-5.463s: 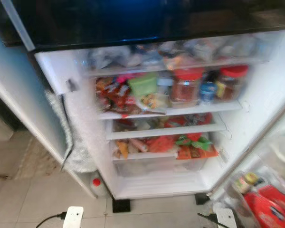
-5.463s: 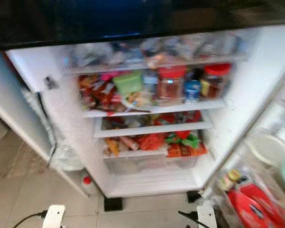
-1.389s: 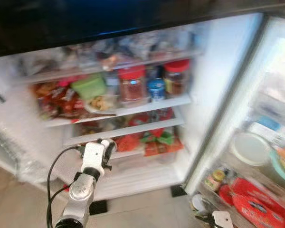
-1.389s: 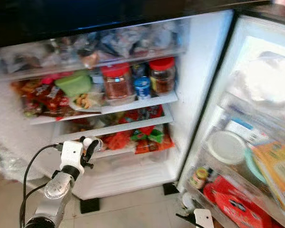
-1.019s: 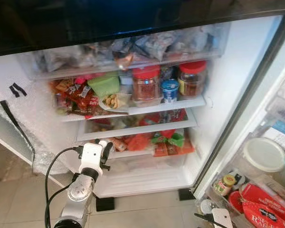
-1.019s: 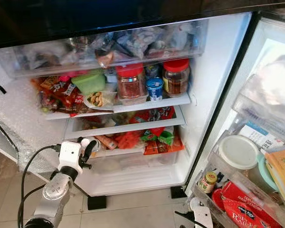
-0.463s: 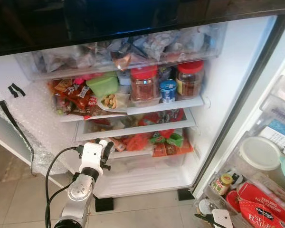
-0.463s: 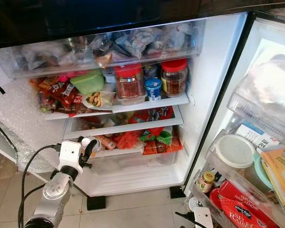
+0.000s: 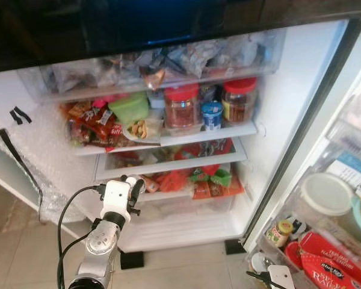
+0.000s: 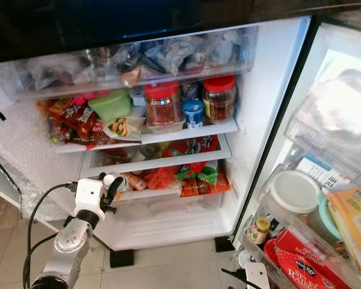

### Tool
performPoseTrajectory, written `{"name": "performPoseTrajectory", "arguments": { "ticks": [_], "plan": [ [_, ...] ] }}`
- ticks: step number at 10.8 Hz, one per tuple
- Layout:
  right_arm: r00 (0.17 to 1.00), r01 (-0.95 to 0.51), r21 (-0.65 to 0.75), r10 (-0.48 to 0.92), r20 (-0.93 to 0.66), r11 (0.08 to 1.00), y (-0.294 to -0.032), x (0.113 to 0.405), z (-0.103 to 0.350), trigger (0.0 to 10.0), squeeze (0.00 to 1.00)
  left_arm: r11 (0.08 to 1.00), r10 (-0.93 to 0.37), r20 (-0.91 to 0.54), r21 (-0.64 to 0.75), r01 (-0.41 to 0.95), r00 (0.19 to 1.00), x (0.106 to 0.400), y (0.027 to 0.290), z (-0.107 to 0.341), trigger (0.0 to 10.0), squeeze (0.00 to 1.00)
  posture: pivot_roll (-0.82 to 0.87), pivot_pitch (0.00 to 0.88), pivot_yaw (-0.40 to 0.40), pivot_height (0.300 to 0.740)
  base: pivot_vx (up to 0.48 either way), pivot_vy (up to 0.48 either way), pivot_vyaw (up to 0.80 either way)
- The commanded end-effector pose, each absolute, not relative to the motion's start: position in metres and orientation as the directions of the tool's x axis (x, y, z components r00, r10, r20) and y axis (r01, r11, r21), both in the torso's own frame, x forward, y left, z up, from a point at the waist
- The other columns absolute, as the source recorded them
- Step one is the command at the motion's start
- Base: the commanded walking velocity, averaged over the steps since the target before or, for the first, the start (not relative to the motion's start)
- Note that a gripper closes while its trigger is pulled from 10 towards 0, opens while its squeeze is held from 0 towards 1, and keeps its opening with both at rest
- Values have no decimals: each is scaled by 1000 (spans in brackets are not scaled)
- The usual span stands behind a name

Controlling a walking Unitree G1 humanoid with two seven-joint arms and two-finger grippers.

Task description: Restocking fridge

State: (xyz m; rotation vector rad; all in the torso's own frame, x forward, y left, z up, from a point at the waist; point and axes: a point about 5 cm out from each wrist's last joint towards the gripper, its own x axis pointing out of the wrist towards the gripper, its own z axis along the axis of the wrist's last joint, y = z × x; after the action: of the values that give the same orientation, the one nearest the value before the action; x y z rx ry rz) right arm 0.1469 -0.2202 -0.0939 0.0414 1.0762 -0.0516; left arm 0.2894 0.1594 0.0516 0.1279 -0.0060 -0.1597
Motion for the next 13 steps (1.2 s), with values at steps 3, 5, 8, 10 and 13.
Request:
{"name": "performPoseTrajectory", "arguments": {
  "ticks": [3, 5, 8, 10, 13],
  "plan": [
    [468, 73, 30, -8, -884, 997, -217, 144, -95, 10000, 0, 978, -167, 5, 128, 164, 986, 290, 160, 54, 10000, 0, -106, 56, 110, 740, 260, 0, 0],
    [468, 68, 32, -3, -883, 997, -217, 144, -95, 10000, 0, 979, -170, 20, 119, 167, 985, 289, 160, 55, 10000, 0, -106, 56, 110, 740, 0, 0, 0],
    [472, 68, 35, -1, -881, 997, -217, 145, -95, 10000, 0, 978, -175, 21, 116, 172, 984, 287, 161, 54, 10000, 0, -106, 55, 112, 740, 0, 0, 0],
    [482, 77, 41, -1, -876, 996, -216, 145, -95, 10000, 0, 978, -181, 25, 111, 178, 983, 287, 160, 55, 10000, 0, -103, 57, 111, 740, 0, 0, 0],
    [491, 77, 48, 4, -871, 996, -216, 146, -95, 10000, 0, 976, -195, 29, 102, 191, 980, 286, 159, 56, 10000, 0, -102, 59, 112, 740, 0, 0, 0]
  ]
}}
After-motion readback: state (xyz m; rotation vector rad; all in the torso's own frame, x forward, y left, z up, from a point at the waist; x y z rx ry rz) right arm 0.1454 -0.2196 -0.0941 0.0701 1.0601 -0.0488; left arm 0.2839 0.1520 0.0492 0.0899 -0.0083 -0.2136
